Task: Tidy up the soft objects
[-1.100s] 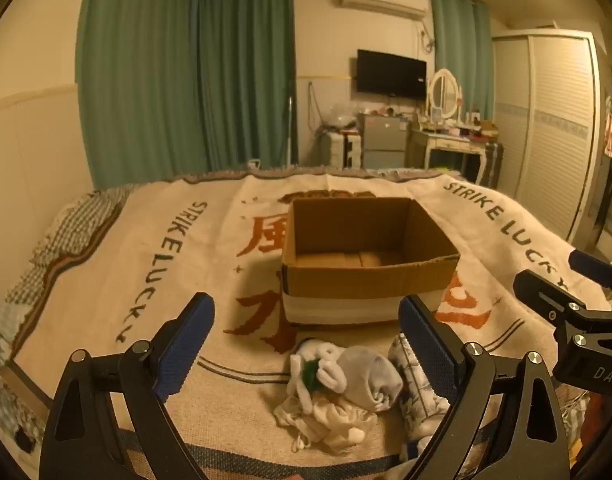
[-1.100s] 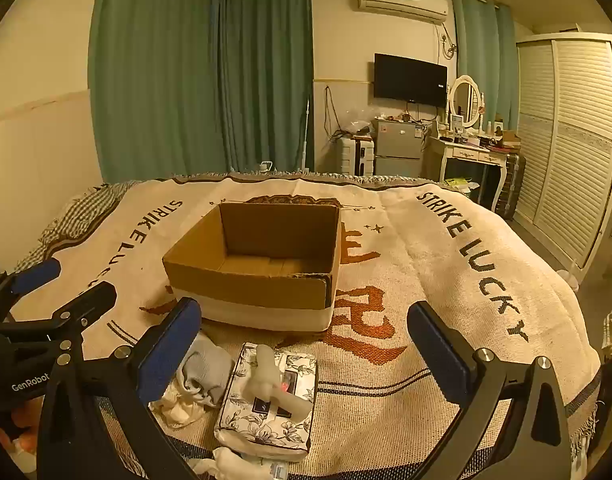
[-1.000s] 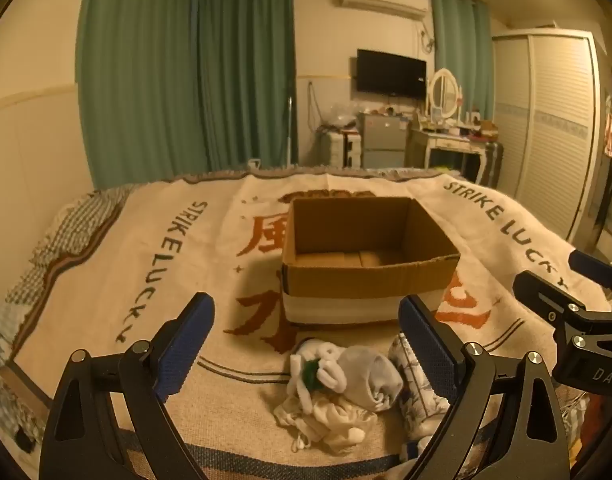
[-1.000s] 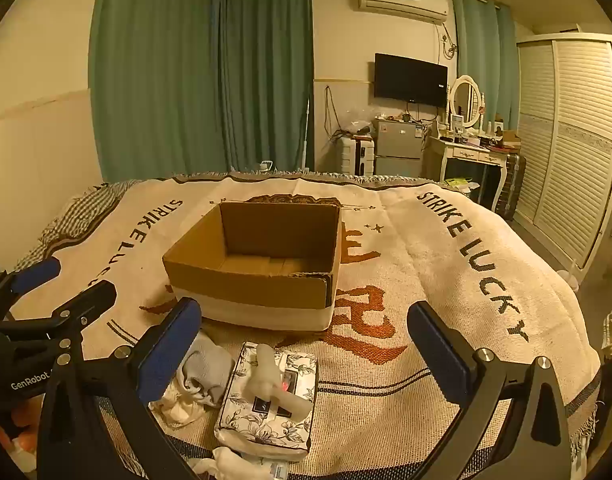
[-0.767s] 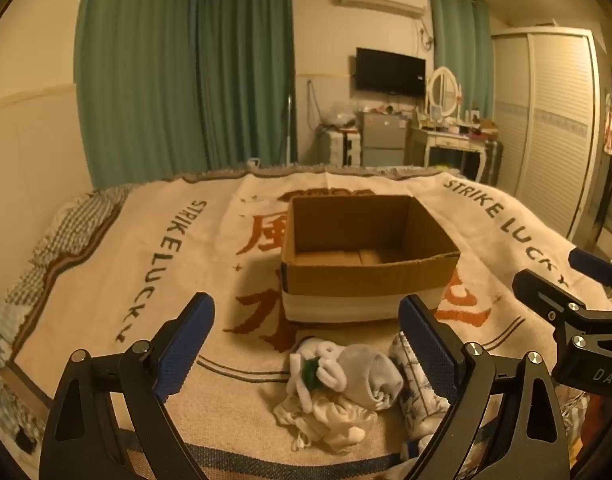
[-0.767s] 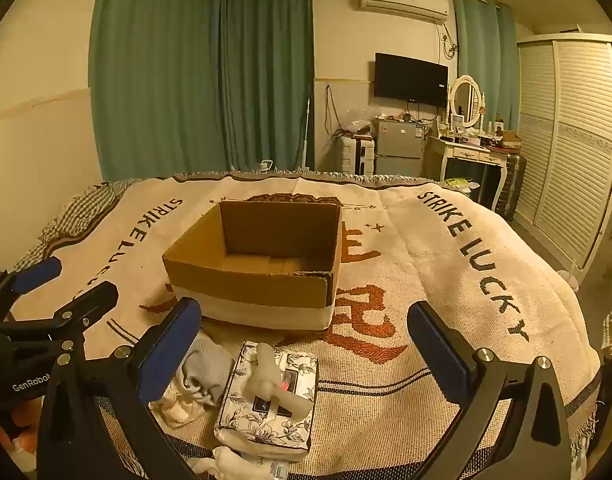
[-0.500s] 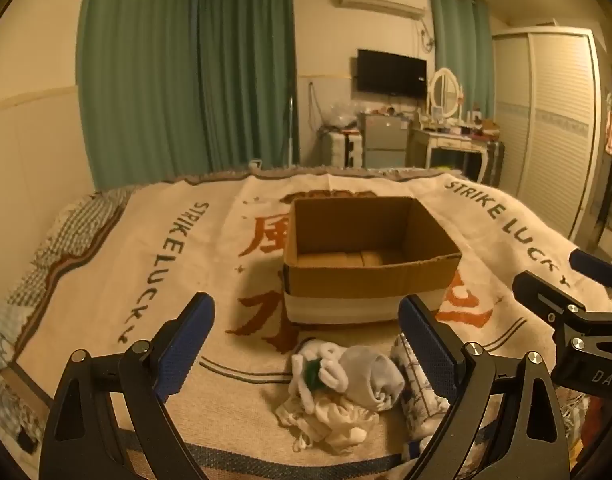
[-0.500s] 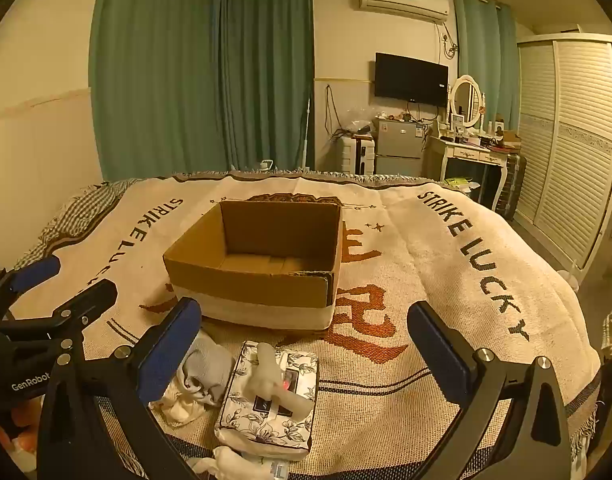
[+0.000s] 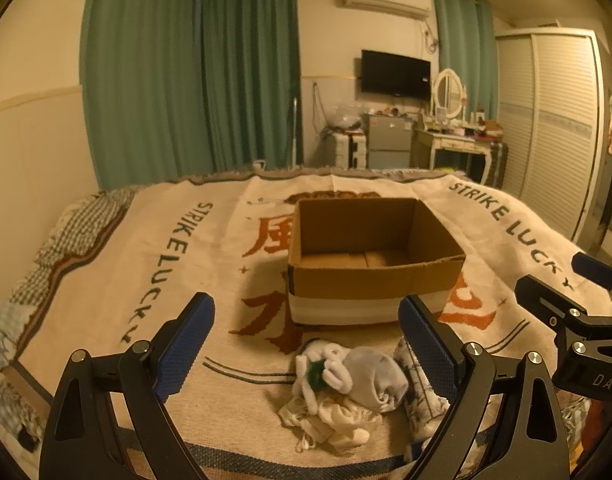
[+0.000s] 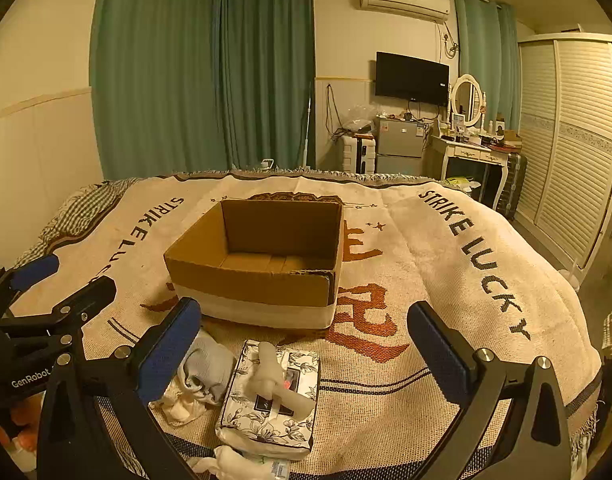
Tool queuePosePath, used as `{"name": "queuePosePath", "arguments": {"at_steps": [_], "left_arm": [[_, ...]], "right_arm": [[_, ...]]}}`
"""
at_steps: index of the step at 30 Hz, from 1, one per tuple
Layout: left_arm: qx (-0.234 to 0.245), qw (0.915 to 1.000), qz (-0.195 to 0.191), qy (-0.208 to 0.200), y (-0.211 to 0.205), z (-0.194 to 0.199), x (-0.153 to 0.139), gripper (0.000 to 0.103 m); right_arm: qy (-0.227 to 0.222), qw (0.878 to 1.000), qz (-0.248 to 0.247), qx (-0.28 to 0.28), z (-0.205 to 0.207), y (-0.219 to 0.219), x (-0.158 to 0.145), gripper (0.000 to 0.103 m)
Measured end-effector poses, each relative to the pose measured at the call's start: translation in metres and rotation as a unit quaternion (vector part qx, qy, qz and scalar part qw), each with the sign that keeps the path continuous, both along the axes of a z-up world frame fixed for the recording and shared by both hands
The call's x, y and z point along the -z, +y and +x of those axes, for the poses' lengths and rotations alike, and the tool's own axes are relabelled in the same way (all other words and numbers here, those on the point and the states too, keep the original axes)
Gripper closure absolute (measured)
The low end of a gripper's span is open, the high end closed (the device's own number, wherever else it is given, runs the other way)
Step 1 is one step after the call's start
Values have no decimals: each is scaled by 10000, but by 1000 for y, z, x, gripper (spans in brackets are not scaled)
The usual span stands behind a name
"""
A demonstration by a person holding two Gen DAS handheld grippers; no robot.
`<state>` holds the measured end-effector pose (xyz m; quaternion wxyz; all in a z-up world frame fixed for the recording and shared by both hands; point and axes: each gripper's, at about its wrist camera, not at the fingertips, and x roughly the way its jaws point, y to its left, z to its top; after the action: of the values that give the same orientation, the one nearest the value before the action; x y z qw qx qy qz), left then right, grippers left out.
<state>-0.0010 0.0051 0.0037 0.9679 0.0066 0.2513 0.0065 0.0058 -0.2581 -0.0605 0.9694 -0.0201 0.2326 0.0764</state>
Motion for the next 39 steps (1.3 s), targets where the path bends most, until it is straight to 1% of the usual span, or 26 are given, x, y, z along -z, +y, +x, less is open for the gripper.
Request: {"name": "queuePosePath", "arguments": {"at_steps": [39], "left_arm": [[-7,10000,55,-10,0,-1,-3,8]], "right_arm": [[15,10000,-9,2,2,0,3,0]]}}
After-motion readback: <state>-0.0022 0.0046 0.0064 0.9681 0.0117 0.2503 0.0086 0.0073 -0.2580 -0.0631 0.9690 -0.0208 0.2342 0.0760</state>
